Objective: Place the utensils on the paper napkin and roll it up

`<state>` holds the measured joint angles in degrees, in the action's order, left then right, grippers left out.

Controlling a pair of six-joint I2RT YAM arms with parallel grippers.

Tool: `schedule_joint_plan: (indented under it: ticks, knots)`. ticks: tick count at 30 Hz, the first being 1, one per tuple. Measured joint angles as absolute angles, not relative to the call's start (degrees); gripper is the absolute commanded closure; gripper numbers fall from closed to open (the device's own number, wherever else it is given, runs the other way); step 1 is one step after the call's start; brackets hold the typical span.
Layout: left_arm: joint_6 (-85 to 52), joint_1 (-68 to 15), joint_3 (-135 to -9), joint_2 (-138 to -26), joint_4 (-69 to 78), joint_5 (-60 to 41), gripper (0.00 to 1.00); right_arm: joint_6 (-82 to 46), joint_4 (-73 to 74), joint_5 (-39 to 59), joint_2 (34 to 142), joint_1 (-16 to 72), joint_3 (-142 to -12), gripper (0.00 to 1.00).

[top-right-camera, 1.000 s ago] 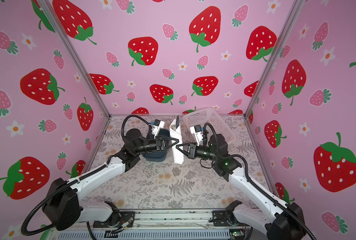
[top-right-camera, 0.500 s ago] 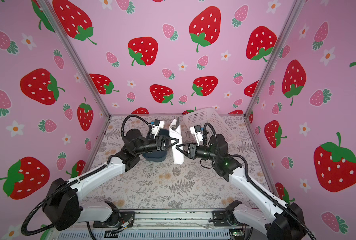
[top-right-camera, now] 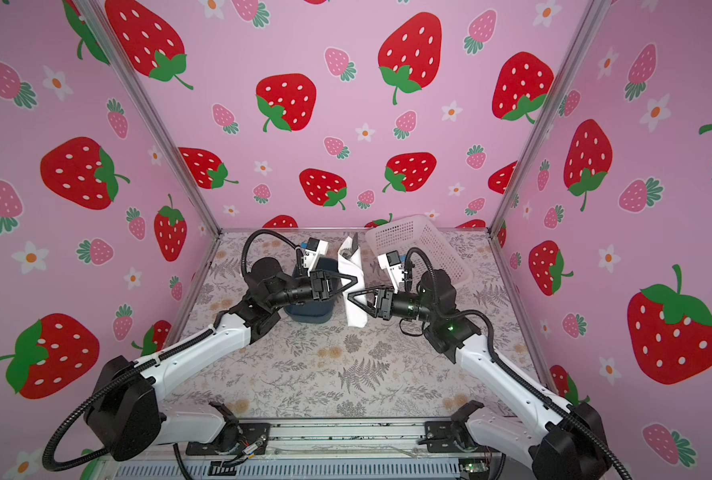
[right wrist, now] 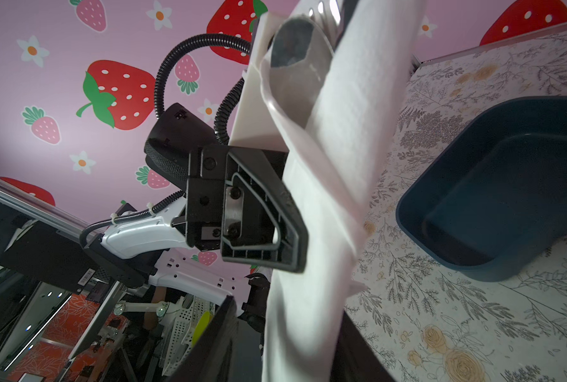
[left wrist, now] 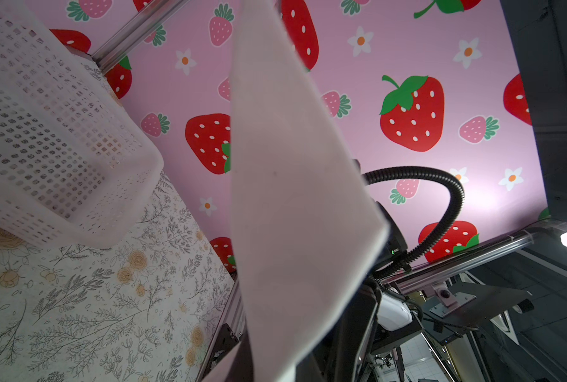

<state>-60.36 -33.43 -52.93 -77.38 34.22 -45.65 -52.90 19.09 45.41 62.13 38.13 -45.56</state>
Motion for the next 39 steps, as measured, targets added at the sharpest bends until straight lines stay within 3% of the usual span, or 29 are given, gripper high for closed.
schedule_joint_plan:
  ticks: [6,10,19,22,30,39]
  knots:
    - [-60.6,-33.4,-52.9,-77.4,35.0,-45.7,0.85,-53.4,20.1,46.2,63.2,38.3,-45.5,0.73]
    - [-60.6,-33.4,-52.9,-77.4,35.0,-45.6,0.79,-53.8,20.1,46.1,63.2,38.3,-45.5,0.83]
    - [-59.6,-33.4,-52.8,-77.4,34.4,-45.7,0.47,-53.7,19.6,44.9,61.8,38.3,-45.5,0.86]
    - [-59.3,-33.4,-52.3,-77.4,34.0,-46.1,0.42,-53.7,19.5,44.7,61.7,38.3,-45.5,0.86]
    - [-58.6,-33.7,-52.0,-77.4,32.8,-47.3,0.45,-53.8,19.2,44.2,61.7,38.3,-45.5,0.86]
    - [-58.8,-33.8,-52.1,-77.4,33.3,-47.6,0.57,-53.8,19.2,44.2,61.8,38.3,-45.5,0.86]
